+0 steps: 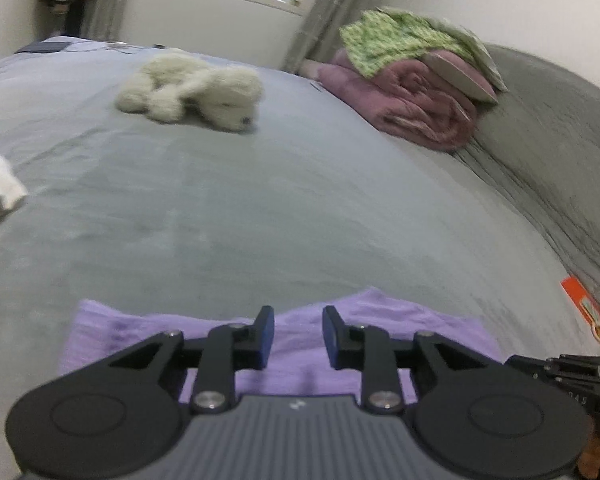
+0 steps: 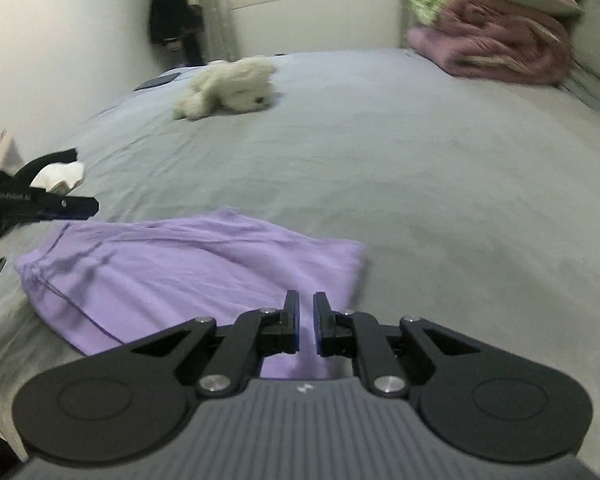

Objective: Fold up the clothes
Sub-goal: 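Open both grippers and release the folded lavender pants onto the bed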

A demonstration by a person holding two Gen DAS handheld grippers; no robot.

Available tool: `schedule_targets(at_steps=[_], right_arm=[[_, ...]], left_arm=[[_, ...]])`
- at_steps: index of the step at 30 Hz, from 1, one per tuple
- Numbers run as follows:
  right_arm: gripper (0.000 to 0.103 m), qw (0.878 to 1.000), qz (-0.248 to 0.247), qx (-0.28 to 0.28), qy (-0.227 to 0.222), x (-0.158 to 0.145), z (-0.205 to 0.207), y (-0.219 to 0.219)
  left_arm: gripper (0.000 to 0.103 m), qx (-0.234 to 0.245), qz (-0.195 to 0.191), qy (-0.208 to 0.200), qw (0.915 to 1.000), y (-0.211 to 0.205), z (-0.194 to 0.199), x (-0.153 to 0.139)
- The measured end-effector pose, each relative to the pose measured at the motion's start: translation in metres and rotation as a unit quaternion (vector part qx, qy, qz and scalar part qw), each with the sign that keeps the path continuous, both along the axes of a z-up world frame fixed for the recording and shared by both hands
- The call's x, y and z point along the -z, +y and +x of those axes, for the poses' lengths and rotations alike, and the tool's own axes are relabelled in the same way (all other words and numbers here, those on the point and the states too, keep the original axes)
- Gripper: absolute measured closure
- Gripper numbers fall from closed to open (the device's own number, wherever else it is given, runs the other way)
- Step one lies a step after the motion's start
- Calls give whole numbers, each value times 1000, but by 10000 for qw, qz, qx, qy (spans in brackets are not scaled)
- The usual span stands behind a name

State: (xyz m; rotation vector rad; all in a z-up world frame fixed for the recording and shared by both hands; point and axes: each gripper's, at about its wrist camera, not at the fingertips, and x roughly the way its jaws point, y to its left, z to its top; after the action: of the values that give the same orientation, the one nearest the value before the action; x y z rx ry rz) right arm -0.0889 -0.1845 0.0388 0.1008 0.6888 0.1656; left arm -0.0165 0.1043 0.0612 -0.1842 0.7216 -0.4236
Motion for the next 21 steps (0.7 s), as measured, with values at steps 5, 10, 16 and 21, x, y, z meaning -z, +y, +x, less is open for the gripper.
schedule_targets(at_steps=[5,10,16,21], right_arm=[[90,9993,-301,-179,159,19,-9,7],[87,9974,-616,-383,37,18,-12,10],[85,9975,-554,-446,37,14,-17,3],[83,9925,-967,-743,-28,19,-34,16]], left_arm=[[68,203,273,185,9992,-49,-9,16],[63,301,653,133,9973,-79,-16,26],[63,276,514,79,9983,-92,-15,16],[62,540,346,121,9979,-119,-12,16]])
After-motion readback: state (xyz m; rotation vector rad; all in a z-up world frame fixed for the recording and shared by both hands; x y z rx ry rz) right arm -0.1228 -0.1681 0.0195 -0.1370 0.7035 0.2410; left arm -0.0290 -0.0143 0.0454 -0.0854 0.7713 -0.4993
